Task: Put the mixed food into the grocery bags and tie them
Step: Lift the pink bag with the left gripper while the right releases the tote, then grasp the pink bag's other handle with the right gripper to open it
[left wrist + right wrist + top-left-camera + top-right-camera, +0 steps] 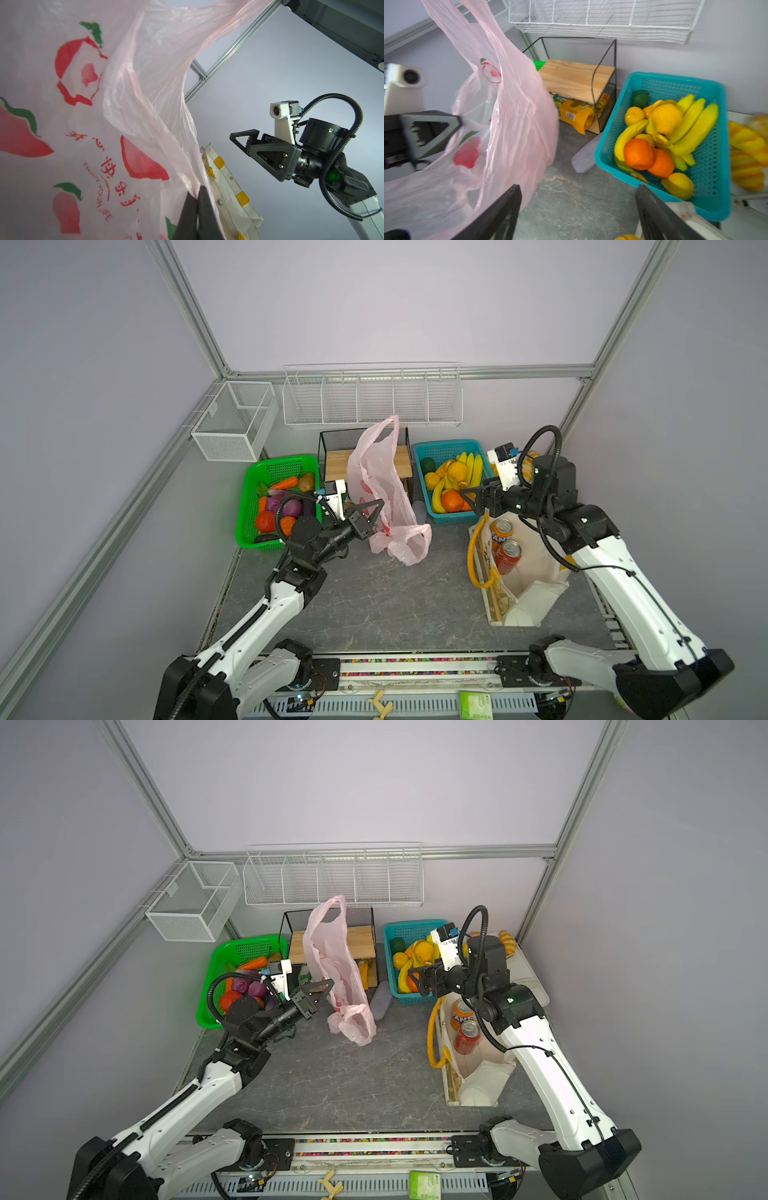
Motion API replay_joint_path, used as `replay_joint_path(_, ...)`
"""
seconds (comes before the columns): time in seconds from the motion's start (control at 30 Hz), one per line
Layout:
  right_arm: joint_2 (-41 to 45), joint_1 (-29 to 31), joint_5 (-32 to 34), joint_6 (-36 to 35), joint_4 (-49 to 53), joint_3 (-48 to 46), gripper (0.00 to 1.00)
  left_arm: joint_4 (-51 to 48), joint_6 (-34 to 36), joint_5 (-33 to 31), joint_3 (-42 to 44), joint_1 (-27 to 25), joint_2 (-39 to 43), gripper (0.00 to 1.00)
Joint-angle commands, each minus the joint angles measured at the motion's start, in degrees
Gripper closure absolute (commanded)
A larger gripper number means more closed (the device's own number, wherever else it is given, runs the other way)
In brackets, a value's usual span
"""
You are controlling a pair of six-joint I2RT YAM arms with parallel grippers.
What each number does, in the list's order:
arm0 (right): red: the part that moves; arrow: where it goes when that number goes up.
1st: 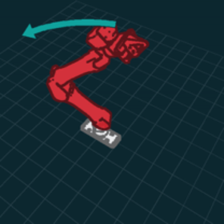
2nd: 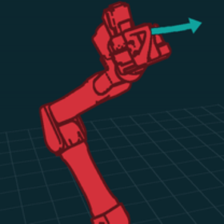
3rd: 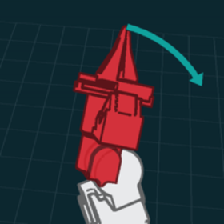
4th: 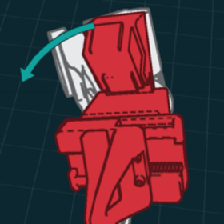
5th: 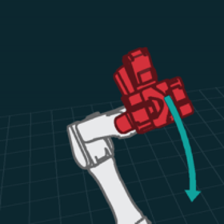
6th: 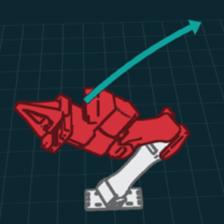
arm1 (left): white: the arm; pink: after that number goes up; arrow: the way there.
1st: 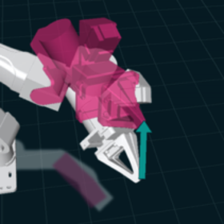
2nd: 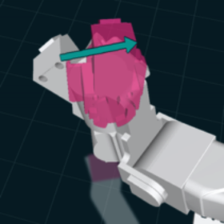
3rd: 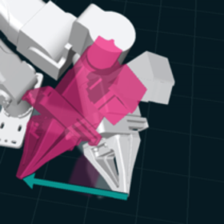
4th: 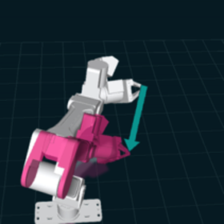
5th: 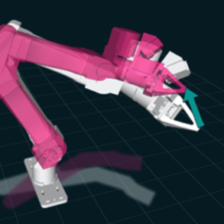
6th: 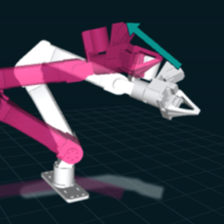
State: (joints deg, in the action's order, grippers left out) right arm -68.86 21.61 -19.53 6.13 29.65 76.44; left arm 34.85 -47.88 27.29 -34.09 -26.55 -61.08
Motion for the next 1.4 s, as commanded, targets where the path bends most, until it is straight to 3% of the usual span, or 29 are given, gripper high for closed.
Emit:
replay_joint_path(0.0,-2.1,2.8,-10.5,4.8,-8.3,-3.6,0.09,14.7,-6.1,2.0,3.5,-0.2,-4.0,1.00)
replay_joint_path(0.2,-7.0,11.0,-8.8,11.0,-19.9,-8.9,0.02,18.1,-8.3,2.4,4.1,-0.9,-9.3,1.00)
replay_joint_path(0.37,-10.6,16.8,-1.3,10.2,-21.3,-9.5,0.01,13.2,-5.4,2.0,3.0,-1.9,-8.4,1.00)
replay_joint_path(0.6,-15.0,19.8,1.7,9.8,-23.1,-8.8,0.04,7.3,-1.8,1.1,2.3,-2.1,-5.4,1.00)
replay_joint_path(0.9,-16.7,20.3,10.5,6.5,-21.2,-8.5,0.36,6.4,-1.6,1.4,2.6,-2.2,-3.6,1.00)
replay_joint_path(1.03,-18.0,22.9,19.6,3.6,-21.5,-8.0,0.42,6.5,-2.6,2.0,2.5,-2.1,-3.4,1.00)
replay_joint_path(1.1,-18.8,24.0,22.1,3.0,-22.8,-7.9,0.53,6.2,-3.2,2.8,2.4,-2.1,-3.4,1.00)
replay_joint_path(1.27,-17.2,24.0,23.1,3.2,-24.9,-8.3,0.88,2.7,-5.2,4.1,2.7,-1.8,-1.0,1.00)
replay_joint_path(1.37,-14.0,23.1,17.3,3.2,-19.6,-6.5,0.93,-4.2,-4.9,8.6,1.2,1.2,2.2,1.00)
